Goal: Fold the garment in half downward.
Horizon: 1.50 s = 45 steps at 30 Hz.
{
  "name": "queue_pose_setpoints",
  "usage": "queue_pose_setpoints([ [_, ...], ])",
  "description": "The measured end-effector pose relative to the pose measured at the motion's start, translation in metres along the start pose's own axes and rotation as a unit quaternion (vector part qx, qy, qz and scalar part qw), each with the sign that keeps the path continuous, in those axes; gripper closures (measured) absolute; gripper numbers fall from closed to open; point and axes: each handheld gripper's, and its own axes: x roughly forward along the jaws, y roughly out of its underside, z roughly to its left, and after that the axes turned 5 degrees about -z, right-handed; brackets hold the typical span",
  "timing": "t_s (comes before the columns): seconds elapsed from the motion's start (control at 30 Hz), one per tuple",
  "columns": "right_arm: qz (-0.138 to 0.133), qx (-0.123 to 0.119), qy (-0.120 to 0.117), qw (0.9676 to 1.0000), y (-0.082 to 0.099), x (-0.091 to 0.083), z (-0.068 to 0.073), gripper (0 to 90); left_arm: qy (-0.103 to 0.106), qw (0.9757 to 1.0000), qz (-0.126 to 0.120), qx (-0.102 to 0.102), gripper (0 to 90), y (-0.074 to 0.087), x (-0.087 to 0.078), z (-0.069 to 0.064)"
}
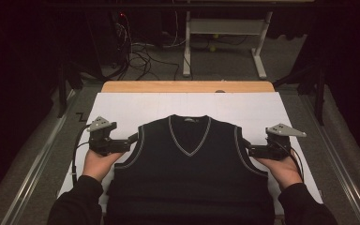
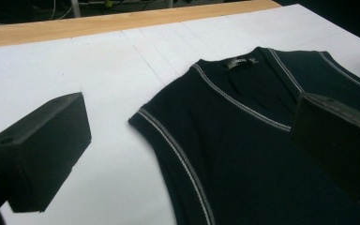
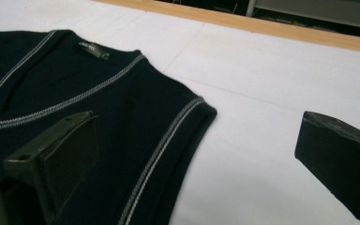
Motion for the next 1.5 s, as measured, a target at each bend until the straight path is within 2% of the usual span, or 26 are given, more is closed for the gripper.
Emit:
queue_pose_setpoints([
  [0.13, 0.002, -0.006, 0.001, 1.0000, -0.008, 0.005, 0.000, 0.5, -0.002, 1.0000, 0.006, 0.004, 0.0, -0.008, 0.008, 0.000],
  [0.43, 0.007, -0.020, 0.011, 0.9997, -0.020, 0.019, 0.004, 0.5, 0.005, 0.9999, 0.001, -0.011, 0.0, -0.014, 0.022, 0.004],
  [0.57, 0.011, -0.017, 0.010, 0.9997, -0.022, 0.024, 0.006, 0.5, -0.001, 0.9999, -0.001, -0.012, 0.0, -0.014, 0.024, 0.004],
  [0.77, 0.012, -0.015, 0.009, 0.9998, -0.023, 0.027, 0.010, 0.7, 0.003, 0.9998, -0.003, -0.019, 0.0, -0.014, 0.025, 0.005],
  [1.0, 0.010, -0.013, 0.009, 0.9998, -0.025, 0.033, 0.010, 1.7, -0.009, 0.9997, 0.006, -0.020, 0.0, -0.019, 0.028, 0.012],
  [1.17, 0.010, -0.008, 0.012, 0.9998, -0.027, 0.038, 0.008, 1.6, -0.012, 0.9996, 0.004, -0.027, 0.0, -0.022, 0.030, 0.016],
  [1.5, 0.036, 0.000, 0.022, 0.9991, -0.021, 0.053, 0.001, 1.2, -0.026, 0.9982, 0.030, -0.045, 0.0, -0.020, 0.046, 0.023],
])
